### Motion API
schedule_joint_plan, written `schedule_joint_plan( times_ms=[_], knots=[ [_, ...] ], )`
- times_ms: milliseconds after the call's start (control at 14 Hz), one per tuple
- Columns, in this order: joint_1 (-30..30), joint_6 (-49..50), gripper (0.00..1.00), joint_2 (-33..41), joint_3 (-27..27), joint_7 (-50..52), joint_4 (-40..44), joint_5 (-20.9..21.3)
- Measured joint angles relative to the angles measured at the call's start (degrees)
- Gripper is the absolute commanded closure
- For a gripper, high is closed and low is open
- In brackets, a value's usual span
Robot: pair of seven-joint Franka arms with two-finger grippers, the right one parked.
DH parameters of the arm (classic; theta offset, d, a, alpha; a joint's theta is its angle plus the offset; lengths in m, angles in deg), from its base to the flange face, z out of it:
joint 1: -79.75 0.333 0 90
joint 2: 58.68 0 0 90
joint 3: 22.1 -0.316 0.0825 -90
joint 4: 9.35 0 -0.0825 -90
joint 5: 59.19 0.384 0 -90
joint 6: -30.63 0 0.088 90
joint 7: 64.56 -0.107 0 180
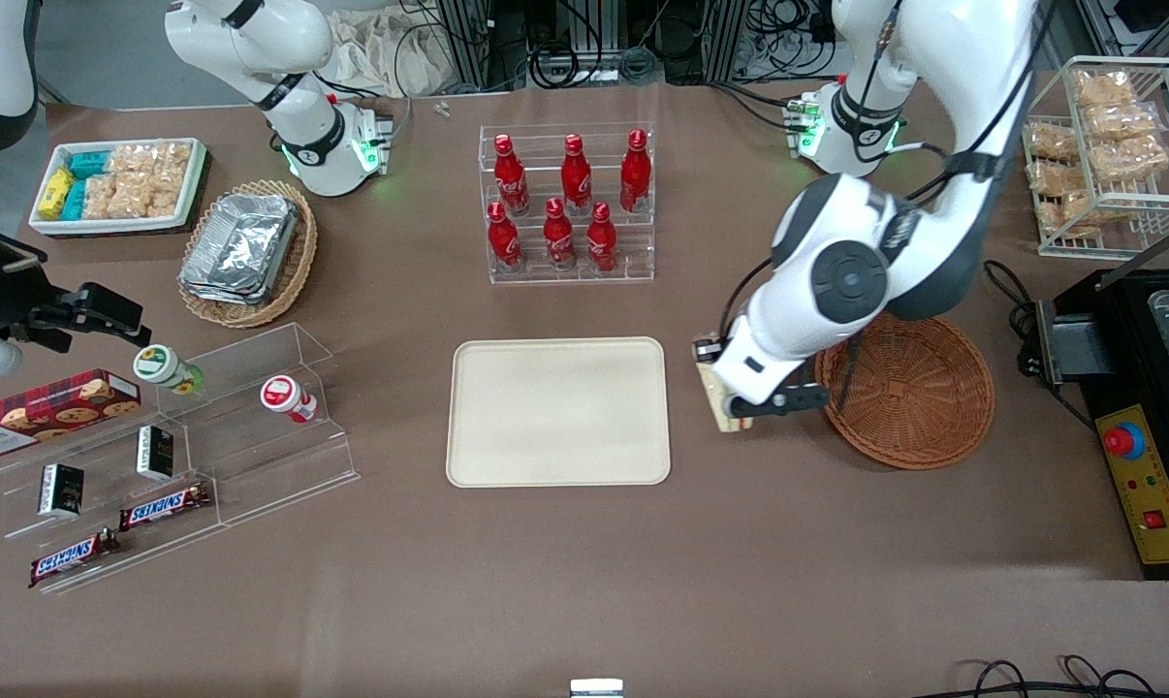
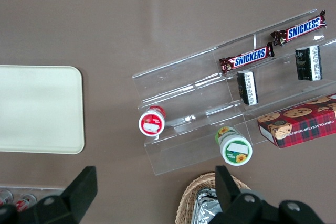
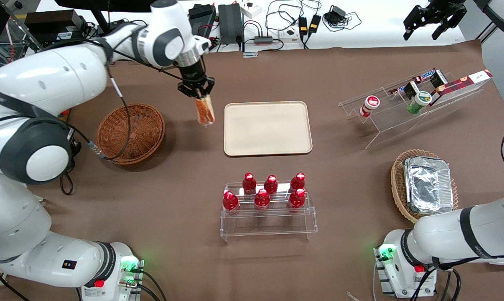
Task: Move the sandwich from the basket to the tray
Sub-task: 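Carry the held sandwich over the cream tray and lower it, then open the left gripper to release the sandwich and raise away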
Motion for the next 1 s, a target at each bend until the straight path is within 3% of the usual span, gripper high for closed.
schedule_joint_plan(
  times_ms=[286,1000],
  knots=[
    [-5.3,-4.0,1.00,-6.9,0.1,-0.1,1.2,6.2],
    [-8.1,-11.3,0.99,-14.7,0.1,-4.0,5.0,6.8]
  ],
)
